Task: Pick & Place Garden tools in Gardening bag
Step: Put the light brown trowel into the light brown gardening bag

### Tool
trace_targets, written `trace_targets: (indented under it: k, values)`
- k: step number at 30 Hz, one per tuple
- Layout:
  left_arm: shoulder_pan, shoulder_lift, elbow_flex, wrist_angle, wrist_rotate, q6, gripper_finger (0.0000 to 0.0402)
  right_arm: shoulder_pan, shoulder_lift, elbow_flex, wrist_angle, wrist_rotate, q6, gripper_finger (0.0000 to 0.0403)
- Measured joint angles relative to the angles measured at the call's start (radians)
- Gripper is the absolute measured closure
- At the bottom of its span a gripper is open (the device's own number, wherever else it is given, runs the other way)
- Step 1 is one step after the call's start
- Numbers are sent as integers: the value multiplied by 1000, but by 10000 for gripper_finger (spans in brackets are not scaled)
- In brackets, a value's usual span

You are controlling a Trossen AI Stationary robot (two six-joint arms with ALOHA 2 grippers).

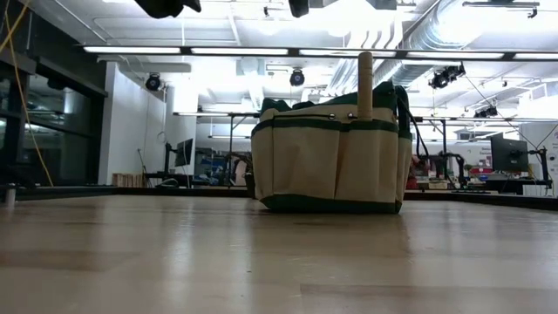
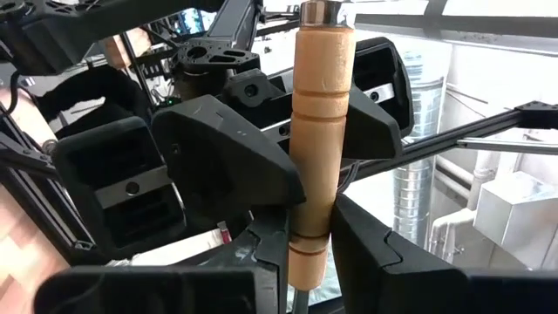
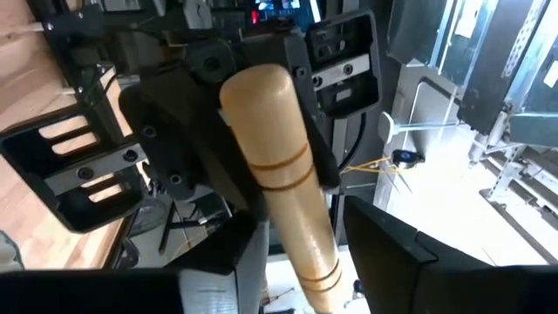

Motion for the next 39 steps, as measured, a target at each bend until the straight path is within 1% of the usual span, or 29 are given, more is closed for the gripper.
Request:
trace_targets:
  k: [4,9,11,18,25,32,36,39]
  values:
    - [0,0,0,0,0,1,349,17,0,0,-1,43,25,279]
    - [0,0,0,-3,1,-22,349,23,0,0,-12,47,64,319]
    - [0,0,0,-8,1,-32,349,23,0,0,-20,47,58,325]
    - [0,0,0,-10,3,-27,349,22,0,0,-29,39,56,310]
    - [-1,0,0,-12,4,-51,349,22,0,0,-52,37,50,334]
    - [0,0,0,-12,6,-50,349,21,0,0,-55,39,56,322]
    - [0,0,0,-13,5,-55,349,21,0,0,-70,45,74,340]
    - [0,1,0,-17,6,-55,349,24,-1,0,-81,49,76,340]
